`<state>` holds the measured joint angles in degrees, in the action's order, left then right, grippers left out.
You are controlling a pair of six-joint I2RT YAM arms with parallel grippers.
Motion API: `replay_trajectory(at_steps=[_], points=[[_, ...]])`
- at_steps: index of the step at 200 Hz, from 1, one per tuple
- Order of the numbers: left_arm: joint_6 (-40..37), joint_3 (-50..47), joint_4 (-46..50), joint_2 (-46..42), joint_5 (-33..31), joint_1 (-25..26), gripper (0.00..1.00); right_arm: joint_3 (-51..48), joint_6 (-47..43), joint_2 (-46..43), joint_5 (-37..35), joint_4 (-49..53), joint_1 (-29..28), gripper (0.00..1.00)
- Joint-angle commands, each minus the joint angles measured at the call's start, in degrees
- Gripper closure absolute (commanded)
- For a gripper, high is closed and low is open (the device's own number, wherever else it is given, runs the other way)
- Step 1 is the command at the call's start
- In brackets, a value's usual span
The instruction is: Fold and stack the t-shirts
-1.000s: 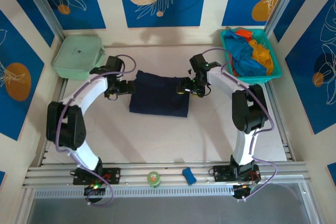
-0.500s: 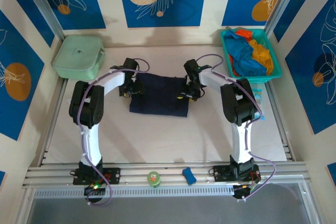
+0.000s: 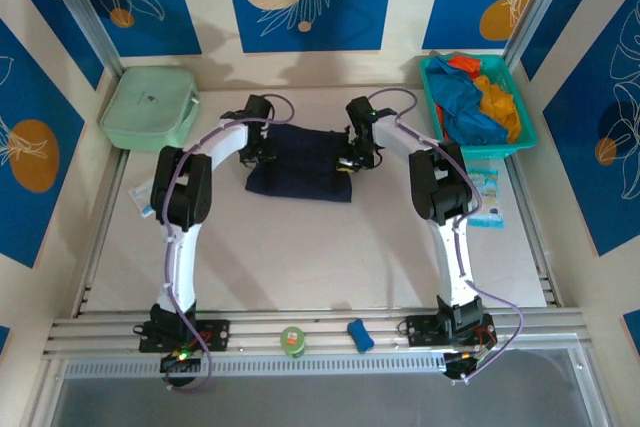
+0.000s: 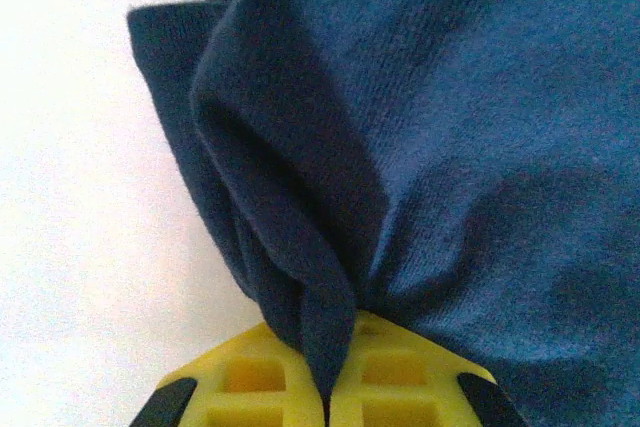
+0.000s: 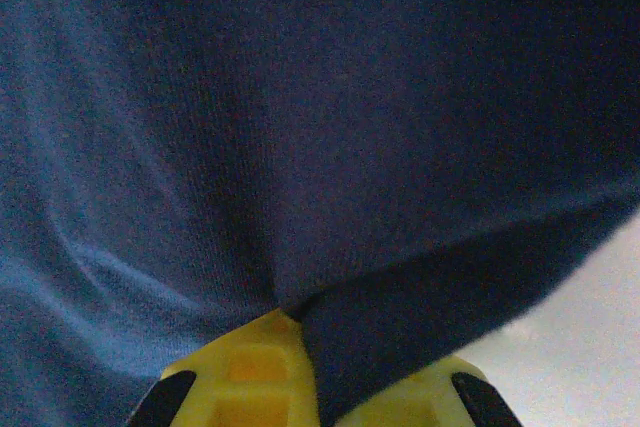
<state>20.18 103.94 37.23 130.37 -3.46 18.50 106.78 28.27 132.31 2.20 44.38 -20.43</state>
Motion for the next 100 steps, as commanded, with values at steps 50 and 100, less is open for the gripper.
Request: replay_trajectory(at_steps=[50, 100], points=[[-6.6, 34.8, 14.0, 21.3, -3.3, -1.8, 1.00, 36.9, -6.3, 19.8, -1.2, 9.0, 6.3, 1.00], [-7.9, 43.6, 9.3, 26.2, -1.5, -3.6, 1.00, 43.9, -3.2, 25.4, 1.1, 4.8, 8.8, 1.00]])
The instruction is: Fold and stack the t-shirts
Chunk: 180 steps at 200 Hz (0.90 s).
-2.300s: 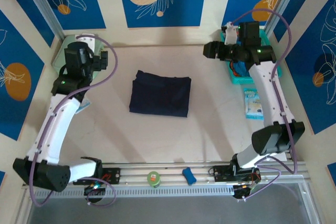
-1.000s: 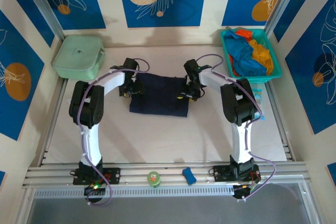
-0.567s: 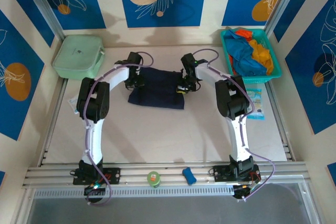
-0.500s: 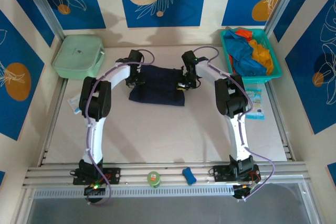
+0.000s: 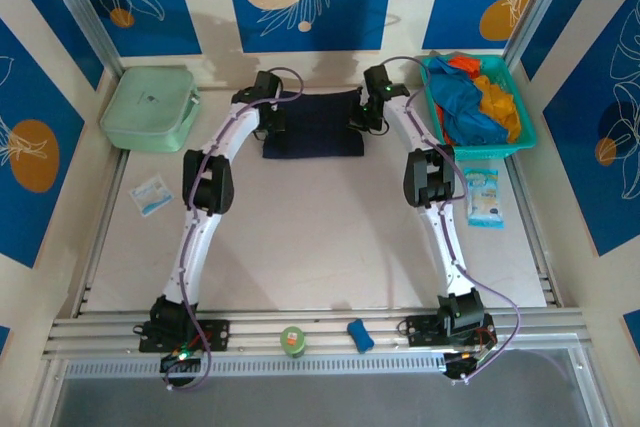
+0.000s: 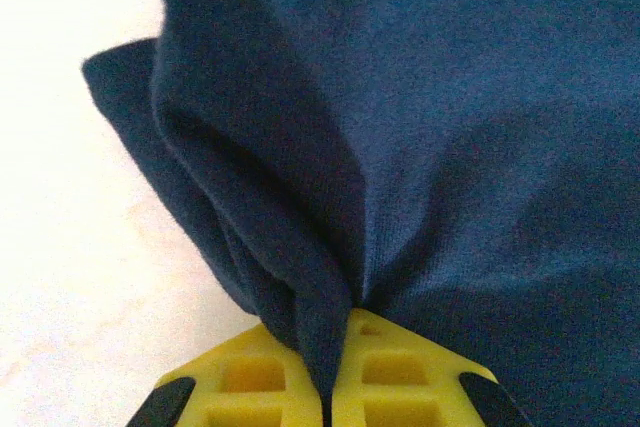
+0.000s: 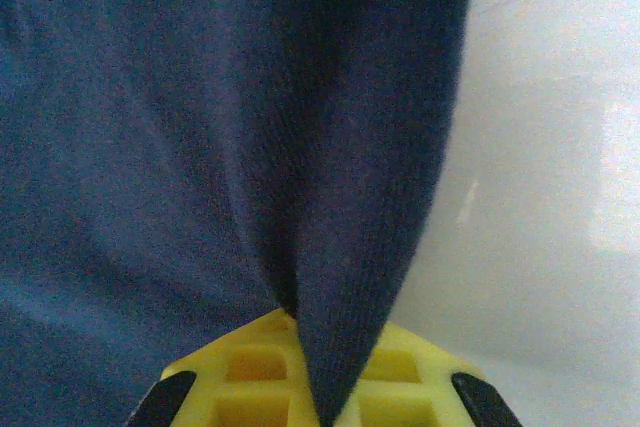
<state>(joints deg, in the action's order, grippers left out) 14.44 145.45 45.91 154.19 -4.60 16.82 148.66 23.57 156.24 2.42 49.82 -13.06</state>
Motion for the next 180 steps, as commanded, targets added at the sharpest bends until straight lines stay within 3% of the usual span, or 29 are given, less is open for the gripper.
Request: replay_trajectory(at_steps=[1, 32, 42, 57, 61, 79, 85, 123, 150, 180], points=[[-2.2, 2.2, 0.6, 2.4, -0.4, -1.9, 1.00, 1.9, 1.5, 1.5, 0.9, -0.8, 1.4, 1.00], [-3.1, 4.2, -0.3, 3.3, -0.5, -2.4, 1.00, 3.5, 1.8, 2.9, 2.0, -1.7, 2.1, 1.00], [-3.0, 4.1, -0.3, 3.2, -0.7, -2.5, 0.84, 4.2, 1.7, 3.4, 2.5, -1.4, 2.2, 0.94], [-3.3, 4.0, -0.2, 3.0, -0.8, -2.5, 0.48, 4.5, 1.7, 3.4, 3.0, -1.3, 2.3, 0.71], [-3.4, 4.0, -0.2, 2.9, -0.8, -2.6, 0.40, 4.5, 1.7, 3.4, 3.2, -1.3, 2.3, 0.59], [-3.8, 4.0, -0.3, 2.2, -0.9, -2.5, 0.22, 6.0, 1.3, 3.1, 3.3, -0.5, 2.3, 0.23], [-4.0, 4.0, -0.4, 1.7, -0.8, -2.6, 0.20, 6.6, 1.1, 2.9, 3.2, 0.0, 2.4, 0.01], [-6.1, 3.9, -1.7, -3.8, -1.4, -2.5, 0.00, 6.8, 0.0, -1.7, 2.2, 1.5, 3.3, 0.01], [-7.9, 0.9, -4.1, -11.3, -2.4, -2.5, 0.00, 3.3, -1.4, -7.3, 0.8, 2.6, 3.7, 0.01], [-8.6, -14.6, -13.3, -25.2, -4.0, -2.4, 0.00, -6.9, -3.3, -16.8, -2.9, 1.4, 3.7, 0.01]])
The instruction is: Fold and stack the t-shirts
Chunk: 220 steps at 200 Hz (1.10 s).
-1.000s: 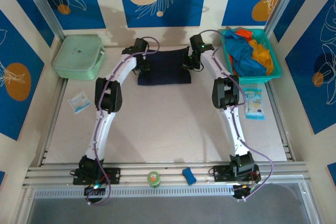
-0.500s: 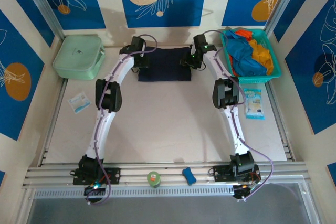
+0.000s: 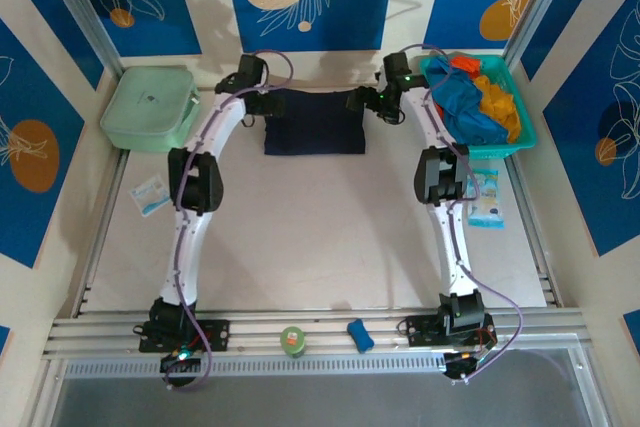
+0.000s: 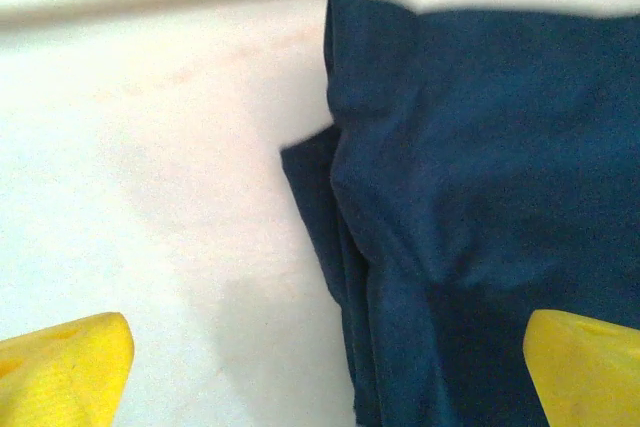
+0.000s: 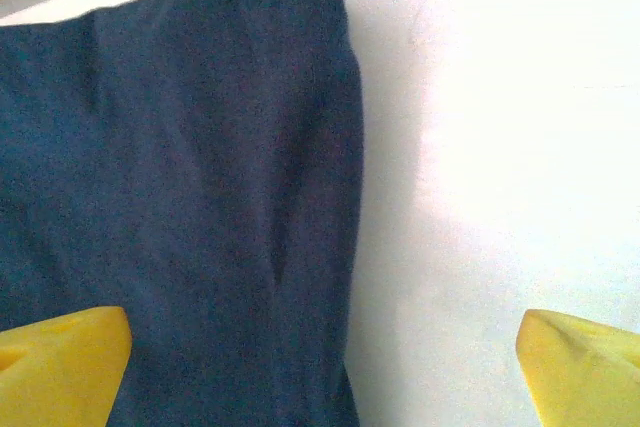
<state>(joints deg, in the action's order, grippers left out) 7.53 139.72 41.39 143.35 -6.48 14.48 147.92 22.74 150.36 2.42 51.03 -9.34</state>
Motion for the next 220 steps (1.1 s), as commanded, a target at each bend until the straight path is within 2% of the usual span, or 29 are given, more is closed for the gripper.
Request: replay_trajectory(at_steps=[1, 23, 42, 77, 93, 115, 131, 151, 173, 194, 214, 220], points=[[-1.7, -9.5, -9.2, -14.9, -2.2, -0.1, 0.00, -6.7, -2.6, -11.3, -3.1, 0.0, 0.0, 0.01], [-2.5, -25.8, -19.2, -27.5, -4.1, 0.0, 0.01, -23.4, -3.9, -23.2, -6.1, -8.6, 0.1, 0.01], [-3.5, -42.5, -28.7, -38.8, -6.3, -0.3, 0.00, -41.5, -4.7, -34.8, -9.1, -19.4, 0.6, 0.01], [-5.4, -76.1, -48.8, -58.6, -9.3, -0.6, 0.01, -70.6, -5.7, -52.8, -12.2, -36.6, 4.1, 0.01], [-5.8, -90.2, -58.4, -66.8, -11.4, -0.7, 0.01, -83.0, -8.8, -59.8, -11.6, -44.9, 6.1, 0.01], [-7.5, -104.4, -65.6, -75.7, -14.6, -1.3, 0.01, -98.3, -15.6, -67.9, -12.3, -57.1, 7.2, 0.01], [-8.9, -113.0, -70.4, -80.4, -17.3, -1.8, 0.01, -106.3, -17.2, -71.3, -11.2, -63.2, 8.0, 0.01], [-8.1, -120.7, -73.7, -83.9, -18.6, -4.0, 0.01, -114.0, -18.5, -71.8, -7.2, -72.2, 9.1, 0.01], [-5.7, -126.2, -78.1, -83.9, -16.3, -7.9, 0.01, -119.9, -17.1, -68.7, -5.3, -85.5, 9.9, 0.01], [-4.8, -130.4, -89.7, -78.4, -13.2, -11.1, 0.01, -122.0, -17.1, -66.9, -4.6, -90.5, 9.9, 0.01], [-3.7, -131.1, -100.1, -71.3, -8.1, -12.3, 0.01, -128.6, -17.0, -62.5, -3.5, -107.3, 10.1, 0.01], [-3.7, -130.4, -102.1, -68.9, -6.3, -12.2, 0.01, -129.4, -17.5, -63.1, -2.6, -108.0, 10.1, 0.01]])
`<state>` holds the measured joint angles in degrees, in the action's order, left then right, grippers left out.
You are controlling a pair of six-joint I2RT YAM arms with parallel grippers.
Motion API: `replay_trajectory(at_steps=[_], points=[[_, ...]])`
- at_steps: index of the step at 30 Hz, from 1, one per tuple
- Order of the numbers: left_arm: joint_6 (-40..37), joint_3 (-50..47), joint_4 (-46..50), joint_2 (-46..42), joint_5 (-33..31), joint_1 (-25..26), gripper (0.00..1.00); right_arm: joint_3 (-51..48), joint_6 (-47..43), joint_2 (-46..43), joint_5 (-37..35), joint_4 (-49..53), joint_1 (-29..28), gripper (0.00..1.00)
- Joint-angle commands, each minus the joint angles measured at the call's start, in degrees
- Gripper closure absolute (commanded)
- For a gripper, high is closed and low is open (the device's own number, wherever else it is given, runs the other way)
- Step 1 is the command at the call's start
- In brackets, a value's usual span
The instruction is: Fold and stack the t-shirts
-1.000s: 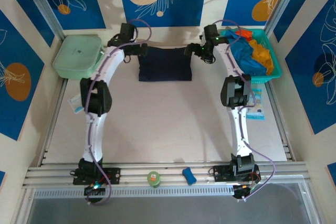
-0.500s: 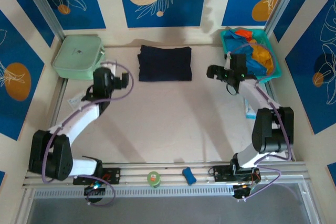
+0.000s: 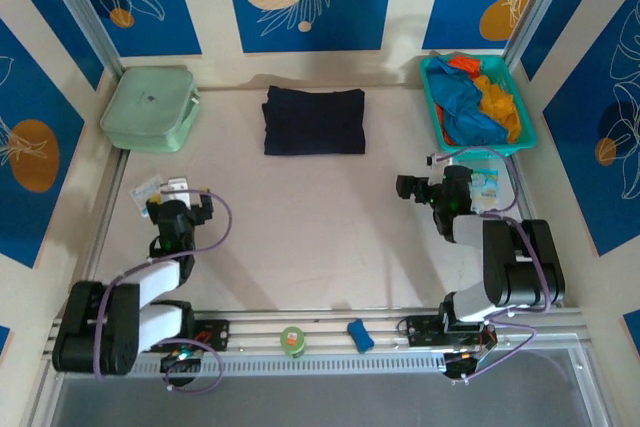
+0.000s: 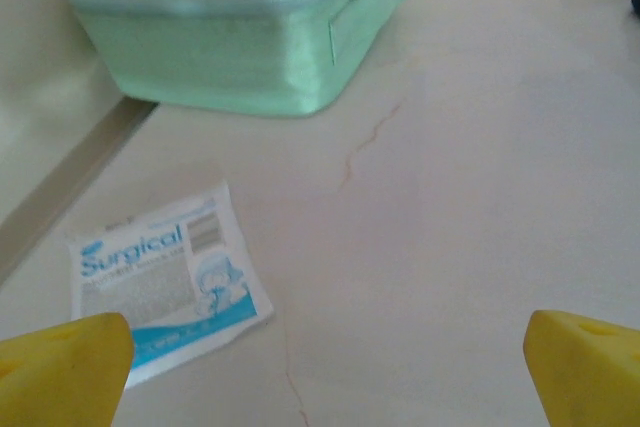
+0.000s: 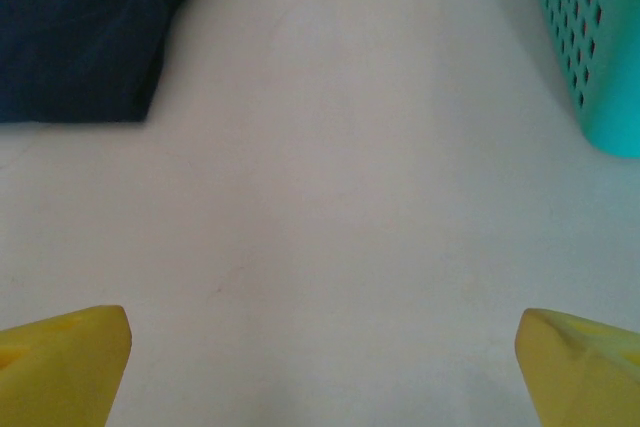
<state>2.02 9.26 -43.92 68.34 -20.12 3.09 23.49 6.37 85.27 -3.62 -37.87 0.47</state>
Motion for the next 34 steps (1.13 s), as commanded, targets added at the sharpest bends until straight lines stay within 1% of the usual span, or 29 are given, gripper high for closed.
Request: replay_trajectory(at_steps=[1, 2, 4, 5, 6, 7, 8, 9, 10, 11, 18, 21, 34], points=[[1.7, 0.1, -17.1, 6.5, 7.6, -0.9, 0.01, -4.9, -1.2, 1.7, 3.5, -18.7, 0.3, 0.01], [0.8, 1.2, -18.5, 9.2, 9.6, -0.9, 0.01, -4.5, -1.7, 0.9, 4.6, -16.6, 0.5, 0.01], [-0.4, 4.2, -20.1, 15.8, 12.6, -1.0, 0.01, -2.4, -3.0, 1.9, 9.3, -14.2, 0.9, 0.01], [-0.7, 5.6, -20.0, 18.9, 13.7, -0.9, 0.01, -1.0, -3.5, 1.4, 10.1, -10.5, 0.8, 0.01], [-1.8, 6.9, -22.7, 22.8, 15.4, -0.9, 0.01, -0.8, -2.5, 1.9, 10.2, -10.5, 1.3, 0.01], [-2.5, 8.1, -19.0, 22.0, 18.1, -0.9, 0.01, -0.4, -1.7, 2.1, 10.3, -10.6, 2.0, 0.01], [-2.8, 10.1, -11.1, 19.8, 19.1, -0.9, 0.01, 0.0, -1.7, 1.8, 10.6, -8.9, 2.3, 0.01], [-3.2, 12.0, -9.3, 20.9, 19.7, -0.9, 0.01, -0.3, -1.5, 2.2, 10.5, -10.2, 2.2, 0.01], [-3.8, 12.2, -10.8, 21.7, 20.6, -0.8, 0.01, -0.1, -1.6, 2.0, 10.5, -9.5, 2.3, 0.01], [-3.6, 12.2, -9.3, 20.9, 21.2, -0.9, 0.01, -0.1, -1.7, 2.0, 10.2, -9.3, 2.1, 0.01], [-3.9, 12.0, -10.4, 21.4, 21.0, -0.8, 0.01, -0.1, -1.6, 2.1, 9.7, -9.5, 2.0, 0.01], [-4.5, 12.4, -9.6, 21.3, 22.6, -0.8, 0.01, 0.2, -1.3, 2.0, 7.4, -8.9, 1.6, 0.01], [-4.2, 12.2, -10.0, 21.3, 22.1, -0.8, 0.01, 0.2, -1.4, 1.9, 6.5, -8.8, 1.2, 0.01]])
